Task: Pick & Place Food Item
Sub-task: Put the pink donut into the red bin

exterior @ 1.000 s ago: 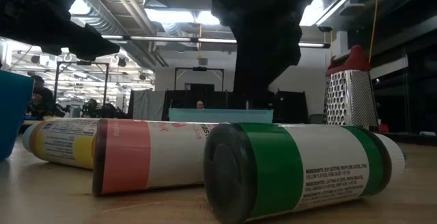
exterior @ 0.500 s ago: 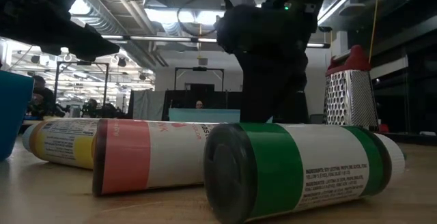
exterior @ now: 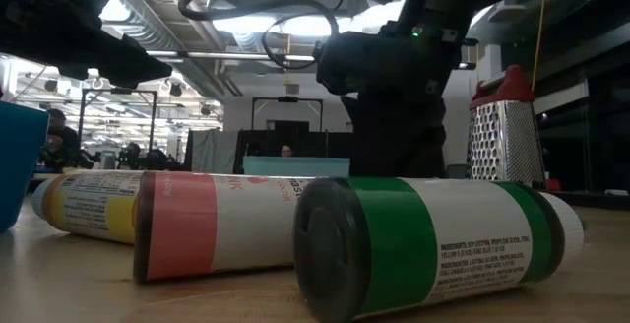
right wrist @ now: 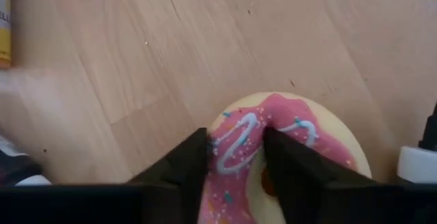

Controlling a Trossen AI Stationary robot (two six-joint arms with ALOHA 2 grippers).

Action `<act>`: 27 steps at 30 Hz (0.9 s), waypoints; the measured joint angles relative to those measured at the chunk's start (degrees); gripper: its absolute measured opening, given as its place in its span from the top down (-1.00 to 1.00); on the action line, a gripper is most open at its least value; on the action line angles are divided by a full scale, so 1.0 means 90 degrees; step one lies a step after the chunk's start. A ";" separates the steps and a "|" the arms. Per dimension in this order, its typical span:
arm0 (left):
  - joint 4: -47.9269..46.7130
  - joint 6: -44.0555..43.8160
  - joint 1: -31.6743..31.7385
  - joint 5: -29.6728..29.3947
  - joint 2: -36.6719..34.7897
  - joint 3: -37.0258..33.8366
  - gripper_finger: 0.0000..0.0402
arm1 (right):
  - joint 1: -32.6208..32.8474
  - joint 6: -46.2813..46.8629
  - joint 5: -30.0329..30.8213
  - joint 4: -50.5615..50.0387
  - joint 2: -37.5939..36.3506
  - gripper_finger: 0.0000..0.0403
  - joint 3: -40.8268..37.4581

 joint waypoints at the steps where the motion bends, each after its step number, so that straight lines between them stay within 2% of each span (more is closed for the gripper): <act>1: 0.0002 0.0000 0.0000 0.0000 0.0000 0.0000 -0.12 | 0.0000 0.0000 -0.0001 0.0003 0.0000 0.39 -0.0001; 5: 0.0002 0.0000 0.0000 0.0002 0.0001 0.0000 -0.12 | 0.0000 -0.0028 0.0006 -0.0002 0.0000 0.83 -0.0005; 7: 0.0002 0.0000 -0.0002 0.0002 -0.0001 0.0000 -0.12 | 0.0000 -0.0051 0.0003 0.0001 0.0000 0.93 -0.0005; 12: 0.0002 0.0000 -0.0002 0.0003 0.0001 0.0000 -0.12 | 0.0000 -0.0044 0.0000 0.0003 -0.0025 0.86 -0.0007; 15: 0.0002 0.0000 -0.0002 0.0005 0.0001 0.0000 -0.12 | 0.0005 -0.0145 0.0080 0.0006 -0.0120 0.94 0.0068; 20: 0.0001 0.0002 0.0000 0.0005 -0.0001 0.0000 -0.12 | 0.0005 -0.0410 0.0131 -0.0119 -0.0306 0.95 0.0652; 24: -0.0007 0.0001 -0.0001 0.0005 -0.0002 0.0000 -0.12 | 0.0134 -0.0497 0.0293 -0.0828 -0.0327 0.95 0.1435; 27: -0.0040 0.0002 -0.0002 0.0007 0.0000 0.0000 -0.12 | 0.0383 -0.0183 0.0395 -0.1843 -0.0335 0.95 0.2035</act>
